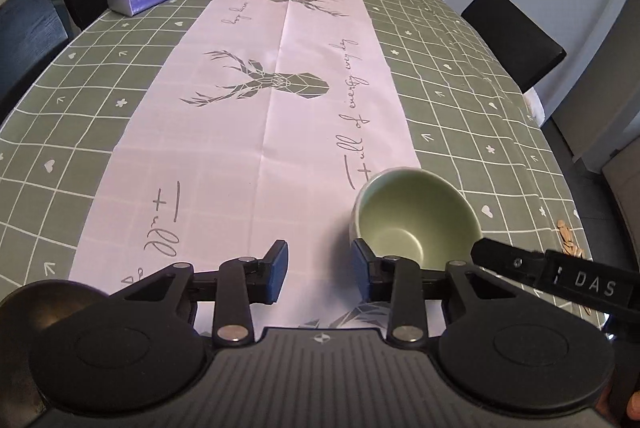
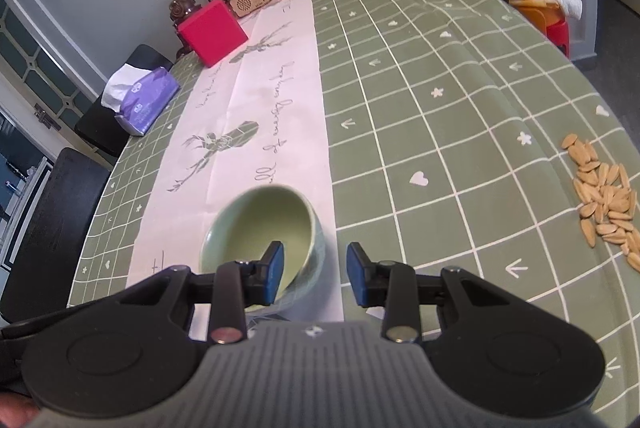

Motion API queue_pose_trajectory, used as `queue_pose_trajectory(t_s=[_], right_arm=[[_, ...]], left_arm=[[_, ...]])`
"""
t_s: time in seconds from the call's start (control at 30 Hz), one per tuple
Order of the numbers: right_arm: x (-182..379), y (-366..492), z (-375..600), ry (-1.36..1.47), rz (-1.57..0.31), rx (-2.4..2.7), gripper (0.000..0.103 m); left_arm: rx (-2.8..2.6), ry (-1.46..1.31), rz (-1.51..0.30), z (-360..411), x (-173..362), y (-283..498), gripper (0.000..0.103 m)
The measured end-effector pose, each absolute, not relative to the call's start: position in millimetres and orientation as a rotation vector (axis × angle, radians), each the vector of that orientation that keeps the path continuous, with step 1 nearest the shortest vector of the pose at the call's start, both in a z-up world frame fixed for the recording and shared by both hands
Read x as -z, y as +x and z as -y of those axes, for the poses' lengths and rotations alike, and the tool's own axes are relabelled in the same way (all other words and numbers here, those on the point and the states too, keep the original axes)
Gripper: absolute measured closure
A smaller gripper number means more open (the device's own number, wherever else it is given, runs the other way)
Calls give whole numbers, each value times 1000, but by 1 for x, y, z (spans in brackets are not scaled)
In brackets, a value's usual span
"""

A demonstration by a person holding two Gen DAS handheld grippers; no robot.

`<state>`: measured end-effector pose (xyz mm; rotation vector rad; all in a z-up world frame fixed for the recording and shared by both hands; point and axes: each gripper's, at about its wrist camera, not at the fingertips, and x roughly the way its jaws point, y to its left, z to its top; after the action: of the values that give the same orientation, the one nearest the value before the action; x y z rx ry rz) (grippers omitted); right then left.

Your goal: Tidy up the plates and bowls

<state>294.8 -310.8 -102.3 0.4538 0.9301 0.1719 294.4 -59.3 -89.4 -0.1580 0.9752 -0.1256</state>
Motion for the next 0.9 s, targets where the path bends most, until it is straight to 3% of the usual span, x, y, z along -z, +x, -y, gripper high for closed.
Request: queue_pose_trajectory(t_s=[0.27, 0.5, 0.77, 0.9], right_arm=[[115, 302, 306, 477, -970, -180, 69], [120, 306, 307, 511, -986, -193, 76], [119, 309, 309, 520, -993, -189, 77], [119, 308, 310, 525, -991, -188, 76]], left_arm=[[132, -204, -1040, 55, 102, 313, 64], [123, -234, -1082, 56, 112, 324, 77], [131, -352, -1035, 41, 93, 327, 77], [178, -425, -1012, 35, 86, 326, 53]])
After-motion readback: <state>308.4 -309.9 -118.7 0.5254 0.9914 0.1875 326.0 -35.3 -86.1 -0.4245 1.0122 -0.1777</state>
